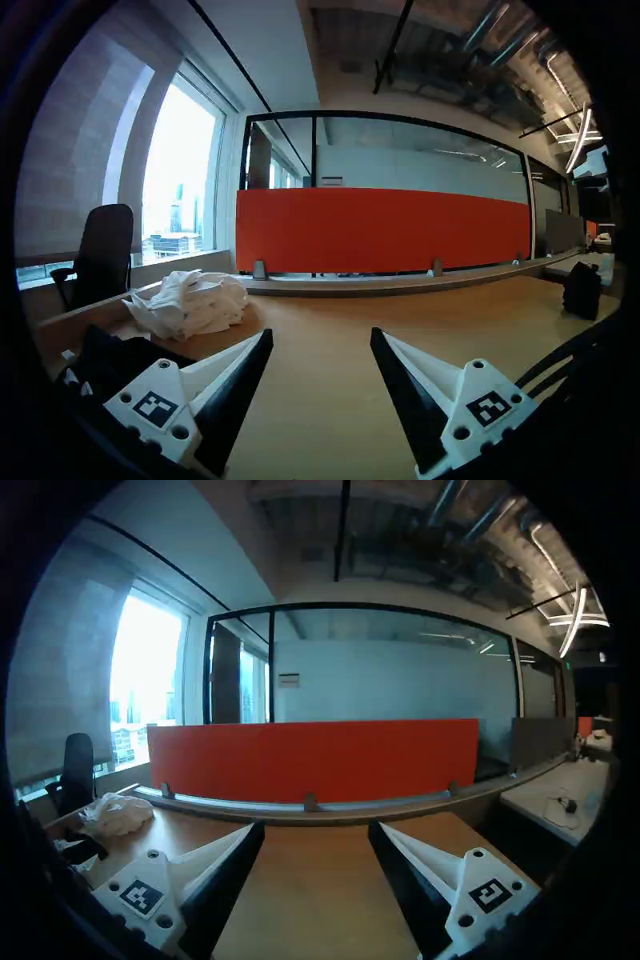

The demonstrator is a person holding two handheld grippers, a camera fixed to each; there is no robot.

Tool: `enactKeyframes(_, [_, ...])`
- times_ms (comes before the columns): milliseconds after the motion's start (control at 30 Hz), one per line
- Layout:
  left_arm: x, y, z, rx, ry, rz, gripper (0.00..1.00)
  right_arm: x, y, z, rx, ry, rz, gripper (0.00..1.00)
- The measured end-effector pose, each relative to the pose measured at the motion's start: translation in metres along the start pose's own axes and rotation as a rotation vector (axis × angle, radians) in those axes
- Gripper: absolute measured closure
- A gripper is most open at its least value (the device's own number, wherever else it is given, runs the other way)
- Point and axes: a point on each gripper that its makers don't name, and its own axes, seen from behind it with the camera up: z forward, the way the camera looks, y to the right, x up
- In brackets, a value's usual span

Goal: Fold towel

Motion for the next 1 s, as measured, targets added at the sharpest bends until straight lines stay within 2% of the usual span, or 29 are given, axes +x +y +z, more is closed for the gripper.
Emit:
enactKeyframes(267, [-0.0083,-0.0022,-0.0012,0.003,0.004,-0.001,0.10,-0.0093,-0.0048,0.0026,0.009,-0.007,-0.003,0.00])
enactKeyframes(1000, [-0.0084,0.0006,-0.0019,0.001,0.009,0.013,0.10,-0.0050,0.0002,-0.0030,0.009,0.005,-0.010,0.00])
